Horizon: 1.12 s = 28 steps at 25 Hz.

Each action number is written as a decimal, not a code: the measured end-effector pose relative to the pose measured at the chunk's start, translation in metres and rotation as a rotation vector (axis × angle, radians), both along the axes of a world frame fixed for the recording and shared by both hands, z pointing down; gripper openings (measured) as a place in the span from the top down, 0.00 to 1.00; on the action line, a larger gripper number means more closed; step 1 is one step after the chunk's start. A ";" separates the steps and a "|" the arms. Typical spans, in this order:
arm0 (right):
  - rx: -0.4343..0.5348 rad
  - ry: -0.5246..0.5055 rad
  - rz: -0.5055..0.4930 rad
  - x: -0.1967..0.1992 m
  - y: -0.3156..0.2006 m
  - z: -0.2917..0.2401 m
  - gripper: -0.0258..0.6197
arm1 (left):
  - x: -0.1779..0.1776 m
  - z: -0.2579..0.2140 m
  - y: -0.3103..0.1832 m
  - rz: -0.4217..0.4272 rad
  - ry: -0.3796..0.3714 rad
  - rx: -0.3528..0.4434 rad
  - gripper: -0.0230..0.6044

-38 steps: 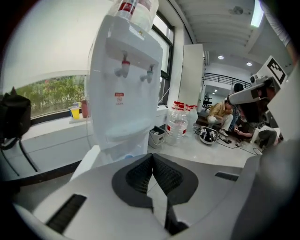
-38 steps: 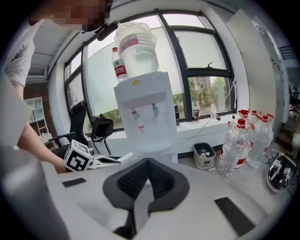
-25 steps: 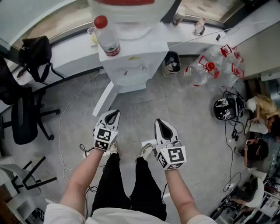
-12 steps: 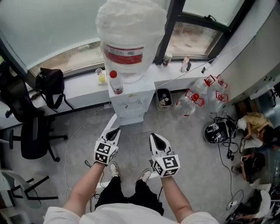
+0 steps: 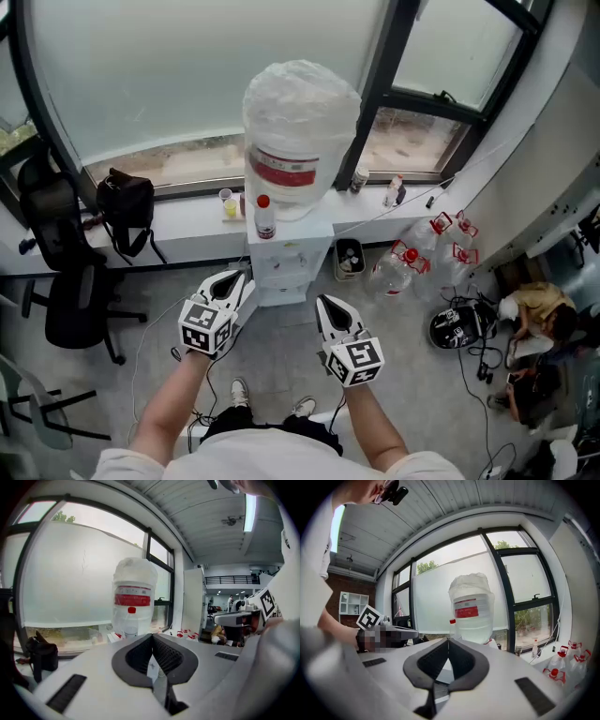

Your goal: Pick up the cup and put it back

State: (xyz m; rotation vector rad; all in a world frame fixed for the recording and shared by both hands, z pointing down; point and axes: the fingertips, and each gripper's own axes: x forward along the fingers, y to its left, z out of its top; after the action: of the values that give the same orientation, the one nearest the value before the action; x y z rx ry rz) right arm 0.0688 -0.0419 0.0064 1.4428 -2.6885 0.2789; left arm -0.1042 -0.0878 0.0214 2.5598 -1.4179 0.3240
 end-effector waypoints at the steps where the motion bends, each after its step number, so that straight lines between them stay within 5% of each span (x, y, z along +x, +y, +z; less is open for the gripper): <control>1: 0.007 0.000 0.001 0.001 0.000 -0.006 0.93 | -0.004 -0.011 0.001 -0.004 0.008 0.015 0.92; 14: 0.069 0.021 0.042 0.050 -0.013 -0.068 0.93 | -0.019 -0.122 0.015 -0.009 0.106 0.204 0.92; 28: 0.124 -0.006 0.234 0.125 0.003 -0.097 0.93 | -0.036 -0.157 0.033 -0.025 0.144 0.305 0.92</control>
State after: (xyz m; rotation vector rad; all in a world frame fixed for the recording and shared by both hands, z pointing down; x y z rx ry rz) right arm 0.1939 -0.0385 -0.0907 1.7974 -2.5824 0.1322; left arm -0.1403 -0.0543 -0.1359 2.7295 -1.5464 -0.0882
